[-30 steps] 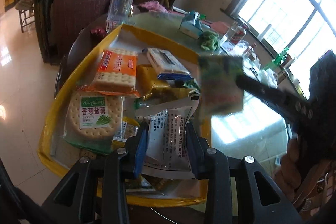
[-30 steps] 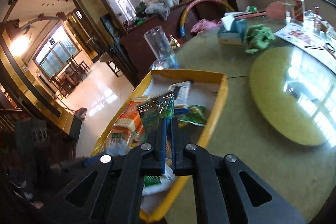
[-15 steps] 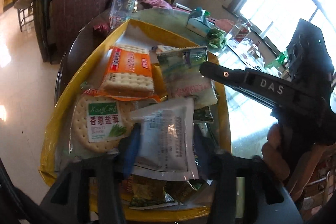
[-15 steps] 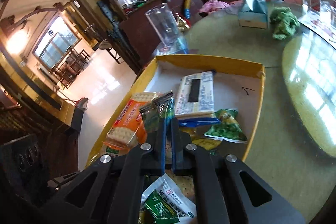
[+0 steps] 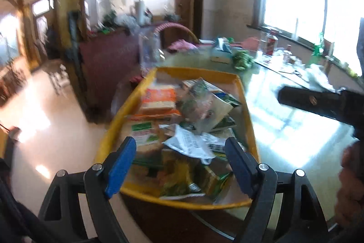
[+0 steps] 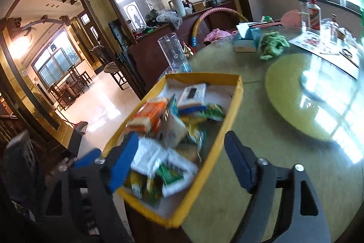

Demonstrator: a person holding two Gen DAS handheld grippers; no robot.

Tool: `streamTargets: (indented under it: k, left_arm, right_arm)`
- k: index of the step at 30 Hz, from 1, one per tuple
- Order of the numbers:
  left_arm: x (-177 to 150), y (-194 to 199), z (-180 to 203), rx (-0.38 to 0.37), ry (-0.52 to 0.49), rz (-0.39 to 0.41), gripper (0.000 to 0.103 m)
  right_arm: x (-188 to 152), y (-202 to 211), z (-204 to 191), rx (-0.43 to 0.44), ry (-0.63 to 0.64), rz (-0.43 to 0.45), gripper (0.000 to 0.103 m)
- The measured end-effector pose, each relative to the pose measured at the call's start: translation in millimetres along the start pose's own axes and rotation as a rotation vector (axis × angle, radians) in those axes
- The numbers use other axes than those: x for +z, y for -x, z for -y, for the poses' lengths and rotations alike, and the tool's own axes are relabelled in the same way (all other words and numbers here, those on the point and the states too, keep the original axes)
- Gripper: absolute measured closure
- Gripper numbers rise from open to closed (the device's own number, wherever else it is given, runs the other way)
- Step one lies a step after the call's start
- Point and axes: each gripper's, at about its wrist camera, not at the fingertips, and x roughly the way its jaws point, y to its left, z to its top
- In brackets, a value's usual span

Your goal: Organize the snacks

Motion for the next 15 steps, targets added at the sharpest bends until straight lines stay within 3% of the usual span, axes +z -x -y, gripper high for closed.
streamTargets:
  k: [5,15]
  left_arm:
    - [-1.9,28.2,9.3,0.092,-0.041,0.045,0.023]
    - [-5.9,77.2,6.0,0.130,-0.027,0.061,0.023]
  right_arm:
    - [-26.9,28.0,-8.1,-0.023,0.016,0.013,0.017]
    - [-52.2,71.3,-41.2,-0.029,0.079,0.049,0.016]
